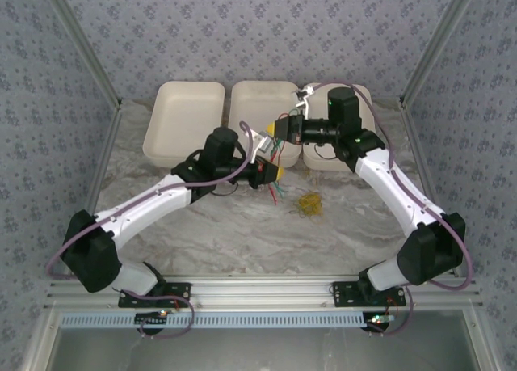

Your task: Untangle the cables

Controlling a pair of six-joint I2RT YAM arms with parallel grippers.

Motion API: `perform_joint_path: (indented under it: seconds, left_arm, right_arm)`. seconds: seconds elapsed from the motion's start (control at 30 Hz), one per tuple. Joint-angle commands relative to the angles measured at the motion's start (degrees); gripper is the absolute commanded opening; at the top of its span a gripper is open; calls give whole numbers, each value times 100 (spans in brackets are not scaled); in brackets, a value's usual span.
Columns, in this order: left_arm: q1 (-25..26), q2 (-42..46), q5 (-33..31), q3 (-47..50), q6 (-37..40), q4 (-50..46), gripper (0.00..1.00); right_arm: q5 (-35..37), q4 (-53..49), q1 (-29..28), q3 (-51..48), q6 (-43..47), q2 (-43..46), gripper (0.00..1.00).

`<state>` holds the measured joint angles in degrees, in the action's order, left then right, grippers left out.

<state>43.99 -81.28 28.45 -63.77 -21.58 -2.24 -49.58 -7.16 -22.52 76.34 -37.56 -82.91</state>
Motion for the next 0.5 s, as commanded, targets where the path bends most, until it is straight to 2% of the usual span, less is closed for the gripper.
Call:
perform_joint_path:
  seconds: [0.0,0.07,0.13,0.2,0.27,0.3,0.33,0.37,0.43,0.47]
  left_arm:
    - [246,311,-2104,245,195,32,0]
    - [654,441,-3795,244,307,-301,0]
    - [1090,341,-5054,68,514,-639,0]
    - [1457,123,-6154,-145,633,-884,0]
    - [1805,-188,-7319,-404,659,-1246,0]
    - [1926,-363,-7748,-537,591,-1474,0]
    - [1983,-453,-7889,-590,539,-1592,0]
    - [2008,-458,-7707,-536,536,-1547,0]
    - [1992,-213,-6885,-186,646,-1024,0]
    - [1894,0,-6243,5,574,-757,0]
  right_arm:
    - [655,-256,-51,35,-335,128,0]
    - [1814,-917,-194,129,-451,238,0]
    - [3172,-1516,-519,202,-639,358,0]
    - [4689,-1968,-911,165,-1006,562,0]
    - [5897,-2395,-1256,229,-1473,695,0]
    - [6264,-2619,-1350,303,-1664,723,0]
    - [6361,-2700,-1363,380,-1745,703,0]
    - [6195,-2699,-1326,475,-1767,654,0]
    - [5151,-2524,-1052,721,-1418,460,0]
    - [4376,-2400,-877,853,-1108,339,1]
